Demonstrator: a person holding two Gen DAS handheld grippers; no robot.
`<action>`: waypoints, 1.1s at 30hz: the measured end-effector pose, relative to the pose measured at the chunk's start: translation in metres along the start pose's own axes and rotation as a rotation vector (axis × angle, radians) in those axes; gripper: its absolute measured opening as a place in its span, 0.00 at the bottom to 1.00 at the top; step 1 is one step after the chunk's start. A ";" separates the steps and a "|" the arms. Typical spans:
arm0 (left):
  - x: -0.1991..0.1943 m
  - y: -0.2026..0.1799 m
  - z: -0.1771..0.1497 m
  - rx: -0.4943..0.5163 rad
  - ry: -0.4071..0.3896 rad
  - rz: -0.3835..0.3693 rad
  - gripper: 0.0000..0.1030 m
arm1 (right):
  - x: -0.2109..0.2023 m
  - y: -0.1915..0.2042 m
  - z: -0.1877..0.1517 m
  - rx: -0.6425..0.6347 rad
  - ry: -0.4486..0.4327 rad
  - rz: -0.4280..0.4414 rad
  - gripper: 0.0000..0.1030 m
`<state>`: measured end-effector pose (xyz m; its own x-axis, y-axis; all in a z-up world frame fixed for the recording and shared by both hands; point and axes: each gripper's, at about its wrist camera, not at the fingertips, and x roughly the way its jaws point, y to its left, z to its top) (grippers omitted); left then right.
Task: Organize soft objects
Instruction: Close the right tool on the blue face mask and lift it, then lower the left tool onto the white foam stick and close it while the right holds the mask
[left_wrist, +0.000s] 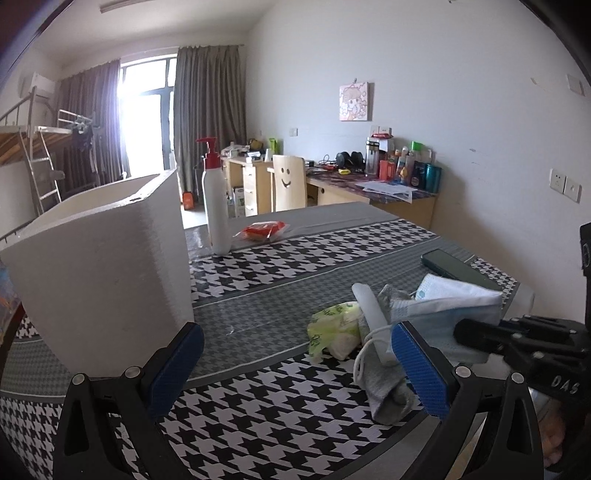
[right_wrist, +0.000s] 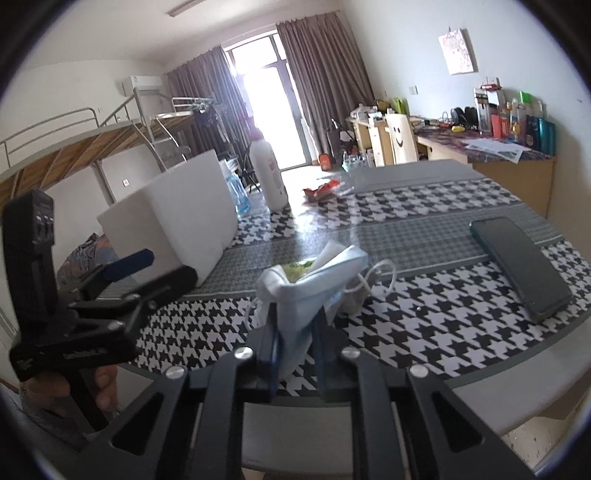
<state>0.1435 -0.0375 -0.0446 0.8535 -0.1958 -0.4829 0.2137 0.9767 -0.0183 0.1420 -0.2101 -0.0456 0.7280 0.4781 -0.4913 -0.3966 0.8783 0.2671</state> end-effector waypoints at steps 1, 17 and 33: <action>0.001 -0.001 0.001 0.002 0.002 -0.003 0.99 | -0.004 -0.001 0.000 0.001 -0.010 0.001 0.14; 0.012 -0.023 0.004 0.035 0.036 -0.036 0.99 | -0.033 -0.020 0.009 0.055 -0.139 -0.024 0.11; 0.046 -0.044 0.004 0.049 0.116 -0.068 0.99 | -0.032 -0.040 0.001 0.089 -0.115 -0.107 0.11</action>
<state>0.1757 -0.0894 -0.0623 0.7765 -0.2467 -0.5797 0.2943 0.9556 -0.0125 0.1349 -0.2604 -0.0398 0.8247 0.3742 -0.4240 -0.2659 0.9183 0.2934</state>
